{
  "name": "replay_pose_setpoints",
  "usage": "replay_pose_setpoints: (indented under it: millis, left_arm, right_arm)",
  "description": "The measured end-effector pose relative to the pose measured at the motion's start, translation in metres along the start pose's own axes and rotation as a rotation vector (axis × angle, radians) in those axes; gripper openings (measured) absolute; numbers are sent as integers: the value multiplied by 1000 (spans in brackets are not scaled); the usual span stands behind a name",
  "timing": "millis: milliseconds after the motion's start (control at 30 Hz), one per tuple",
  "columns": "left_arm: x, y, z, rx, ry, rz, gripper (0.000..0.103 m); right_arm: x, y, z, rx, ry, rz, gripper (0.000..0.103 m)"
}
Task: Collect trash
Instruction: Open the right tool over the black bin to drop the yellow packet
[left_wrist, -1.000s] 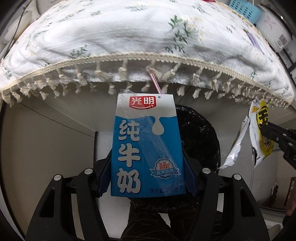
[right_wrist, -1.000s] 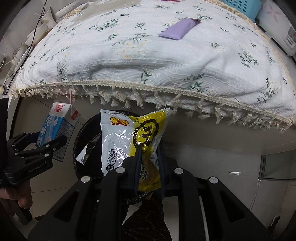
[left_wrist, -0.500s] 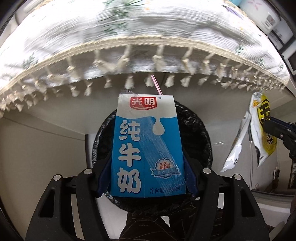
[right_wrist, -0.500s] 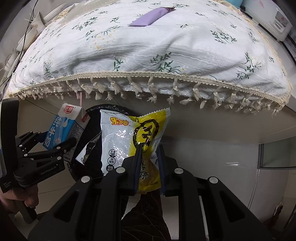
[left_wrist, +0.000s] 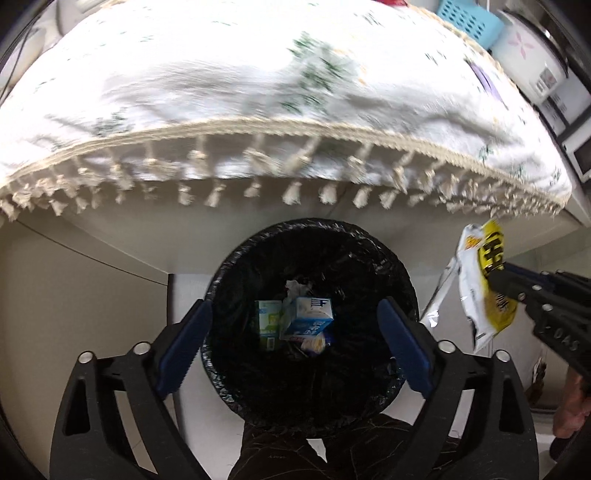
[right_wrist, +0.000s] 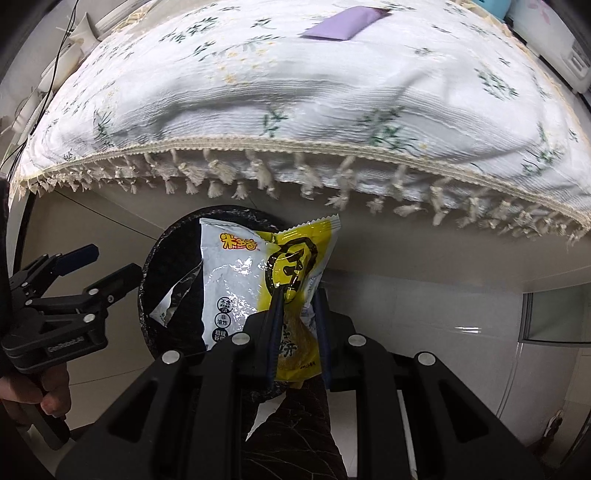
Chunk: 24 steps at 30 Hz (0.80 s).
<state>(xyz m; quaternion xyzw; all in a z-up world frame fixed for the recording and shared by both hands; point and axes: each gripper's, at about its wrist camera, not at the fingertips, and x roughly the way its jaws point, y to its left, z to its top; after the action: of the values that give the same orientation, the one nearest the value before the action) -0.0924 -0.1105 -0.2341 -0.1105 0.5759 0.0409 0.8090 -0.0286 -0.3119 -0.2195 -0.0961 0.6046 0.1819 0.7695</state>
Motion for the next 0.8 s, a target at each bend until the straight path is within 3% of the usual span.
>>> replay_pose_setpoints:
  millis: [100, 567, 733, 800]
  left_arm:
    - [-10, 11, 1, -22, -15, 6, 97]
    - [-34, 58, -3, -103, -33, 58, 97]
    - [-38, 69, -6, -104, -30, 70, 97]
    - [-39, 71, -6, -106, -25, 71, 97]
  right_arm:
    - [6, 13, 4, -19, 5, 11, 16]
    - [37, 59, 12, -71, 35, 26, 17]
    - [50, 83, 14, -71, 31, 18, 22]
    - [51, 83, 15, -77, 31, 18, 31]
